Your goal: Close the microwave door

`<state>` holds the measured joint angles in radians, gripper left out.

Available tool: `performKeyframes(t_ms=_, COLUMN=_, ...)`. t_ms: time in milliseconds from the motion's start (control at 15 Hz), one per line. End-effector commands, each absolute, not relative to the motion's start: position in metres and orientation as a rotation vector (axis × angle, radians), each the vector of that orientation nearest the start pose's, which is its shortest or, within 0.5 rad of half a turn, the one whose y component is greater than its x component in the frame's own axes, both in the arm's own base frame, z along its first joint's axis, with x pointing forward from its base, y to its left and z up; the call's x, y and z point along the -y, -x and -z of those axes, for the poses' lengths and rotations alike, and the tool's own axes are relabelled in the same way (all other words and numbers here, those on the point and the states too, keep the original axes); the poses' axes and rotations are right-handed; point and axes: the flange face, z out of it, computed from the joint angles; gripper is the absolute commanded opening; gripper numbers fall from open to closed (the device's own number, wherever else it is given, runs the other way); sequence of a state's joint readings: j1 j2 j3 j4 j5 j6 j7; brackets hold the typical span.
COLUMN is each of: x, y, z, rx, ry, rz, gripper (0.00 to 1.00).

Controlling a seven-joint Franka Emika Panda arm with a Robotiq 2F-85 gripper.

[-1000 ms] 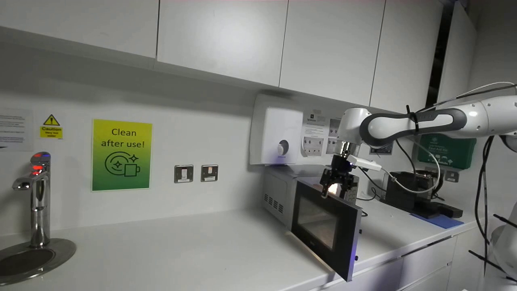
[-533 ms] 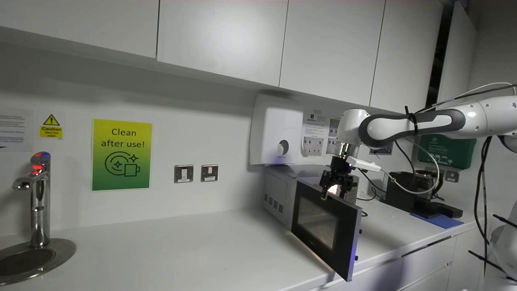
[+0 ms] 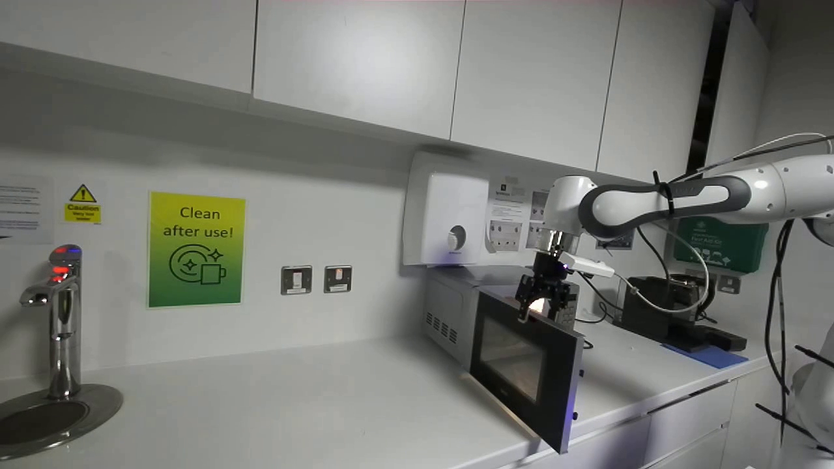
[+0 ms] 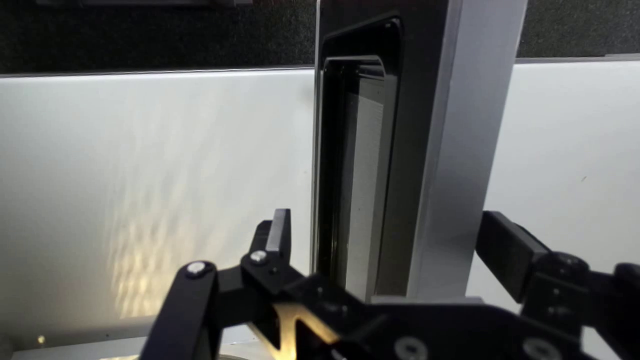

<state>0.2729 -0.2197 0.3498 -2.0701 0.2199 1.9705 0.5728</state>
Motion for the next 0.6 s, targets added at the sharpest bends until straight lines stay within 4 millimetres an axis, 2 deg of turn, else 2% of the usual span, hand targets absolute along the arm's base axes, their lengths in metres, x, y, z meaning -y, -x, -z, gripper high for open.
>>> performKeyframes(t_ms=0, x=-0.3086, y=-0.3962, z=-0.5346, rx=-0.050, ry=2.952, rz=0.030, gripper=1.00)
performKeyframes(t_ms=533, x=-0.3027, y=-0.3966, z=-0.5330, rx=-0.070, ry=2.947, rz=0.025, gripper=1.00)
